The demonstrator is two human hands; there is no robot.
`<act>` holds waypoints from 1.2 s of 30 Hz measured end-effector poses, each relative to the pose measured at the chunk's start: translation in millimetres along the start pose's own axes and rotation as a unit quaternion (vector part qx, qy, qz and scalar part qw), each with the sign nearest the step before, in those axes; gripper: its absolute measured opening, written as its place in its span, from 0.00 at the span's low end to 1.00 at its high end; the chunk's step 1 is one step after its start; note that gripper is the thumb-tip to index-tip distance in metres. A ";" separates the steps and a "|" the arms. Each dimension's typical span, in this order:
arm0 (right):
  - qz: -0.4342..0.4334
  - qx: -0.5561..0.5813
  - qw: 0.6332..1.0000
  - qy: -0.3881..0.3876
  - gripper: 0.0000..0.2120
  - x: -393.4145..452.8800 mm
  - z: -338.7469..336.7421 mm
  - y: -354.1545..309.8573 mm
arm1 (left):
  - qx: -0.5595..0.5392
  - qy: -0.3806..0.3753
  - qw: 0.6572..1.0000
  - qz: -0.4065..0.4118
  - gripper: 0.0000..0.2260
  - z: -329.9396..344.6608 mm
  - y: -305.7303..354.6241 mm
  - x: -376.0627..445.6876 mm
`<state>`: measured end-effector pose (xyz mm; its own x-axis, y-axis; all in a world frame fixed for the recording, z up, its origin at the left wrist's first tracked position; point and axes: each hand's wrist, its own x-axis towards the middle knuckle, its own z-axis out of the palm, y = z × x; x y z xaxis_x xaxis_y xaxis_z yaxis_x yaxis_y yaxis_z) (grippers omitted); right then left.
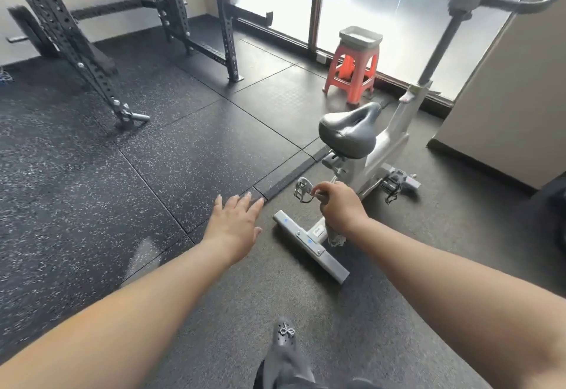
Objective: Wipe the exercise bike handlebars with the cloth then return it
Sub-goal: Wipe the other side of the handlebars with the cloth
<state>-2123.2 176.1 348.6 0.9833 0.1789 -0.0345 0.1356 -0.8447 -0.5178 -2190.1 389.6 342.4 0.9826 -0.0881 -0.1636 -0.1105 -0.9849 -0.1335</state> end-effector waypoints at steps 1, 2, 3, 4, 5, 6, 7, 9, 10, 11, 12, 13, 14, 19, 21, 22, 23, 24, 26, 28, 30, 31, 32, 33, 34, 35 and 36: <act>-0.003 0.002 1.000 -0.002 0.13 13.2 2.2 -3.1 | -0.001 -0.002 1.000 -0.003 0.28 0.2 -7.3 9.5; -0.003 0.005 1.000 -0.004 0.13 27.3 3.5 -6.6 | -0.001 -0.005 1.000 -0.004 0.28 -0.2 -14.7 20.8; -0.002 0.006 1.000 -0.005 0.13 41.8 3.8 -9.8 | 0.000 -0.008 1.000 -0.002 0.28 -1.2 -22.0 33.6; -0.002 0.006 1.000 -0.005 0.12 56.6 3.7 -13.1 | 0.003 -0.010 1.000 0.004 0.28 -2.8 -29.4 47.7; -0.002 0.006 1.000 -0.003 0.11 71.8 4.1 -15.6 | 0.007 -0.009 1.000 0.011 0.28 -4.5 -36.8 62.4; -0.002 0.006 1.000 0.000 0.10 87.3 4.3 -17.9 | 0.009 -0.005 1.000 0.016 0.28 -6.3 -43.8 77.3; 0.003 0.007 1.000 0.001 0.09 102.0 4.2 -20.4 | 0.010 -0.001 1.000 0.019 0.28 -8.3 -50.8 91.8; 0.015 0.005 1.000 -0.006 0.08 128.2 3.6 -26.3 | 0.002 0.000 1.000 0.017 0.28 -11.8 -63.9 117.2; 0.017 0.002 1.000 -0.009 0.08 140.4 3.9 -29.2 | -0.003 -0.002 1.000 0.013 0.28 -12.2 -69.9 128.3; 0.017 -0.002 1.000 -0.010 0.07 151.7 3.9 -32.5 | -0.006 -0.005 1.000 0.011 0.28 -12.4 -75.4 137.9; 0.018 -0.002 1.000 -0.009 0.07 162.7 4.8 -35.0 | -0.005 -0.008 1.000 0.011 0.28 -12.8 -80.6 146.5; 0.022 0.003 1.000 -0.006 0.07 173.6 5.7 -38.2 | -0.001 -0.010 1.000 0.012 0.28 -12.8 -86.7 154.9; 0.027 0.010 1.000 -0.002 0.07 183.8 7.0 -41.4 | 0.001 -0.011 1.000 0.013 0.28 -13.0 -93.4 163.1; 0.052 0.021 0.998 0.001 0.10 225.3 23.4 -57.2 | 0.018 -0.023 0.999 0.022 0.28 -11.2 -131.5 204.2; 0.056 0.022 0.998 0.006 0.13 244.2 30.4 -65.1 | 0.028 -0.018 0.999 0.034 0.28 -10.8 -149.8 225.5; 0.060 0.023 0.998 0.010 0.13 254.3 33.4 -69.4 | 0.031 -0.016 0.999 0.040 0.28 -10.8 -159.6 237.0; 0.067 0.024 0.997 0.014 0.14 264.1 35.8 -73.7 | 0.032 -0.017 0.998 0.048 0.28 -11.4 -169.5 248.6; 0.074 0.025 0.997 0.020 0.14 273.9 38.2 -77.9 | 0.034 -0.016 0.998 0.054 0.28 -12.1 -179.6 260.7; 0.091 0.024 0.995 0.037 0.15 296.4 41.6 -88.3 | 0.040 -0.009 0.997 0.069 0.28 -15.6 -201.8 287.4; 0.112 0.027 0.992 0.054 0.15 319.1 47.2 -98.1 | 0.041 -0.003 0.995 0.090 0.27 -20.6 -224.2 312.5; 0.132 0.030 0.988 0.070 0.16 340.1 51.7 -110.4 | 0.044 0.004 0.993 0.113 0.27 -25.8 -246.1 334.4; 0.143 0.033 0.986 0.077 0.17 349.1 53.6 -117.8 | 0.042 0.005 0.992 0.122 0.27 -28.3 -256.7 344.0; 0.153 0.039 0.984 0.083 0.17 357.0 54.9 -125.0 | 0.041 0.006 0.991 0.130 0.27 -30.5 -266.4 353.0; 0.161 0.044 0.982 0.090 0.18 364.3 56.3 -131.4 | 0.046 0.007 0.989 0.138 0.27 -31.7 -275.4 362.1; 0.167 0.046 0.980 0.095 0.19 371.1 58.4 -136.7 | 0.054 0.006 0.988 0.146 0.27 -32.4 -284.2 371.5; 0.169 0.046 0.979 0.100 0.19 377.5 60.7 -140.5 | 0.061 0.005 0.986 0.153 0.27 -33.2 -292.4 380.9; 0.170 0.046 0.979 0.103 0.20 383.6 63.0 -143.1 | 0.064 0.003 0.985 0.158 0.26 -34.0 -299.9 390.7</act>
<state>-1773.1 397.4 355.7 0.9744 -0.2192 -0.0499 -0.2067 -0.7866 -0.5818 -1767.9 645.4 351.8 0.8972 -0.3878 -0.2114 -0.4280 -0.8816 -0.1991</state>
